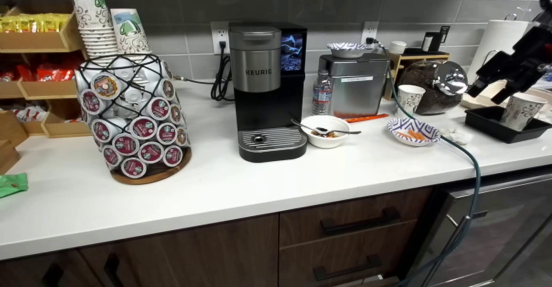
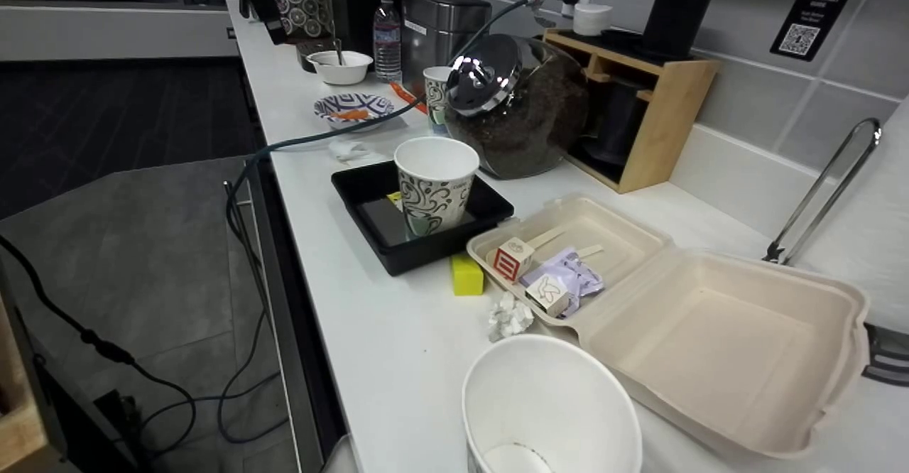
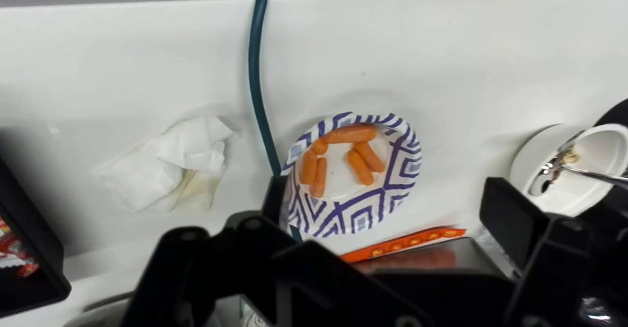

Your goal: Empty the contents of the paper bowl onto the white bowl and then place the paper bowl on top of the recycling bin

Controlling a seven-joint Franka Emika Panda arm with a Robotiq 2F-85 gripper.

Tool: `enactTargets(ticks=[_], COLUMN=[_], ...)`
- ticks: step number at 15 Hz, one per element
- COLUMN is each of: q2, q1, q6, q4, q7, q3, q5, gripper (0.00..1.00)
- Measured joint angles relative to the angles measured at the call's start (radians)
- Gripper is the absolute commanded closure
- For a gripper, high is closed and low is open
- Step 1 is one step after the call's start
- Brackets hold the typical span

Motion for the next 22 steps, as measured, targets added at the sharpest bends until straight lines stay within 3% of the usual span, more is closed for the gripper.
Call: enactTargets(ticks=[5,10,15,18,19,20,22], q2=[0.188,0.207,0.275,0.335,0.354,0.373,0.406], q1=[0.002,-0.006,-0.008,-0.013,-0.017,-0.021,-0.02], q6=[-0.019,-0.026,0.045,0.119,0.137,0.154,0.174], q4=[0.056,0.077,0.098,0.112,0.118,0.123,0.136], q7=[0.035,0.054,0.113,0.15,0.159,0.167,0.171], q3=[0.001,0.01,0.032,0.046,0.05,0.055,0.057], q5=[0.052,0.079,0.285,0.347,0.361,0.373,0.403], gripper=[0.0,0.0,0.0,0.0,0.11,0.14,0.39])
